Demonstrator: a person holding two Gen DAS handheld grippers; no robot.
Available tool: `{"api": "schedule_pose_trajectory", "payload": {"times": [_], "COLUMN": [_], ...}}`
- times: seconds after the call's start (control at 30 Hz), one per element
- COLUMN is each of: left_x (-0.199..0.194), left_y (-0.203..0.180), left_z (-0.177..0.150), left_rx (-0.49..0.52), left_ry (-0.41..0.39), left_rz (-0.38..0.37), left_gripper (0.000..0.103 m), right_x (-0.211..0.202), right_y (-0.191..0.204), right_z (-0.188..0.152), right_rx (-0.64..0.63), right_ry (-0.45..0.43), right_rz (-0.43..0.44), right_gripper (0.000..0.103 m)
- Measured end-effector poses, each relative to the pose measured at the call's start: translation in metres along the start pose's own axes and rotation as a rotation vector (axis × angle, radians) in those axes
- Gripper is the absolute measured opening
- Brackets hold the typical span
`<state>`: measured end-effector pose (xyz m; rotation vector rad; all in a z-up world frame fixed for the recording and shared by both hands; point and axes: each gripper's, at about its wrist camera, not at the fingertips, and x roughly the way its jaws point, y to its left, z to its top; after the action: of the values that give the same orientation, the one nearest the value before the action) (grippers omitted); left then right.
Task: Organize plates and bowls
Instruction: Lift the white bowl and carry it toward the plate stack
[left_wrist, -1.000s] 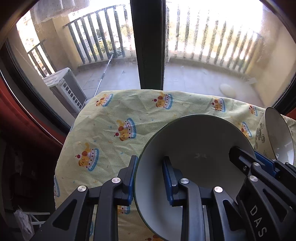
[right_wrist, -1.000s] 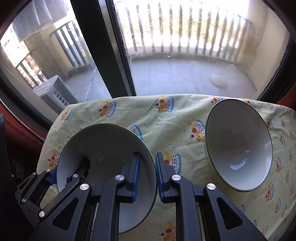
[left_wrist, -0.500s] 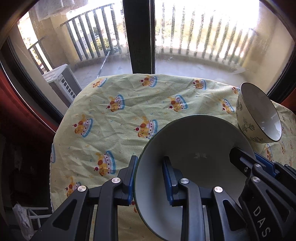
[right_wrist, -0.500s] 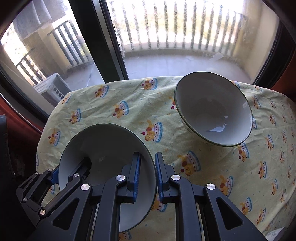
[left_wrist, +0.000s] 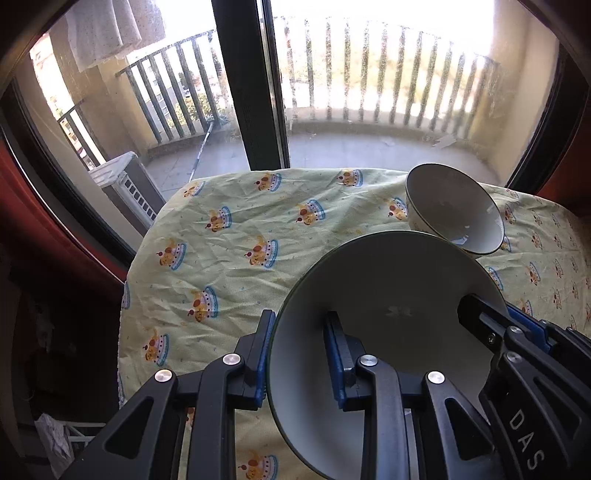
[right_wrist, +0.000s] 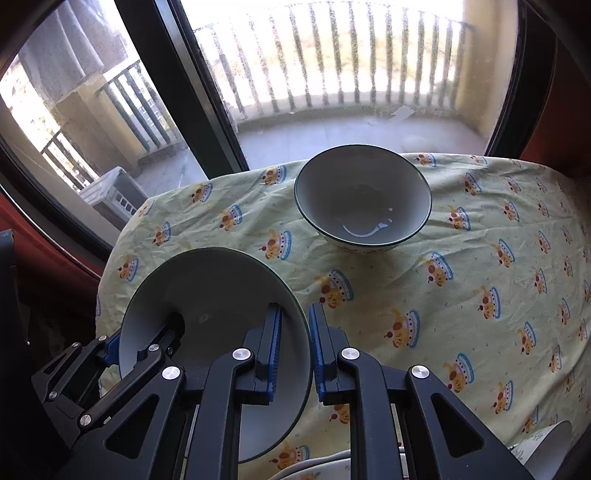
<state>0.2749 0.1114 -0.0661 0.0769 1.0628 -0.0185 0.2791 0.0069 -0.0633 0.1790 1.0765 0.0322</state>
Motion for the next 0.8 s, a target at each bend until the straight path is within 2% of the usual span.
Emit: {"api": "schedule_pose_trajectory", "payload": {"times": [0.3,0.8], "left_x": [-0.034,-0.073], "left_y": [-0.039,-0.126], "left_z": [-0.011,-0.028], "left_rx": [-0.032,-0.040], "left_ry": [-0.014,-0.034], "left_rz": [-0.007,-0.024], "left_gripper": [0.025,0.025], "right_x": [-0.044,-0.095], "right_y": [-0.039,-0.131], "right_z": [-0.004,-0.013], "right_rx": [-0.031,-0.037], "right_ry": [-0.030,-0.057], "right_rz": [0.013,0.026], "right_gripper": [0.018,0.018]}}
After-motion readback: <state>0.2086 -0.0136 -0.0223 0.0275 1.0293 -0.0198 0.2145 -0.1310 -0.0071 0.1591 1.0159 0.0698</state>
